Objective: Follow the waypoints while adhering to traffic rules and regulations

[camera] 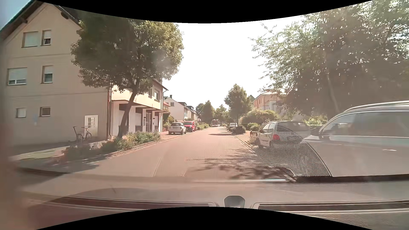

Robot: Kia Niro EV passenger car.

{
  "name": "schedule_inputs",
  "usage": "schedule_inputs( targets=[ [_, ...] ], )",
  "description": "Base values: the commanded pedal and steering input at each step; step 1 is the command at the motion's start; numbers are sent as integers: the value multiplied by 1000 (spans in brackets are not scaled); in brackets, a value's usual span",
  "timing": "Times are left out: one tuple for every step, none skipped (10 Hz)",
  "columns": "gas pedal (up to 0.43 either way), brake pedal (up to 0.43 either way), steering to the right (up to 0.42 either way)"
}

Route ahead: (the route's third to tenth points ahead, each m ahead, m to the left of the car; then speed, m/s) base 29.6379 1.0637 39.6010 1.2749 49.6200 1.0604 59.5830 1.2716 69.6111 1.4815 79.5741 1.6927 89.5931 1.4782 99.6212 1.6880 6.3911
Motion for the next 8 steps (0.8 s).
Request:
schedule_inputs(
  targets=[
    [177, 6, -3],
    [177, 6, 0],
    [177, 6, 3],
    [177, 6, 5],
    [177, 6, 6],
    [177, 6, 7],
    [177, 6, 10],
    [169, 6, 13]
  ],
)
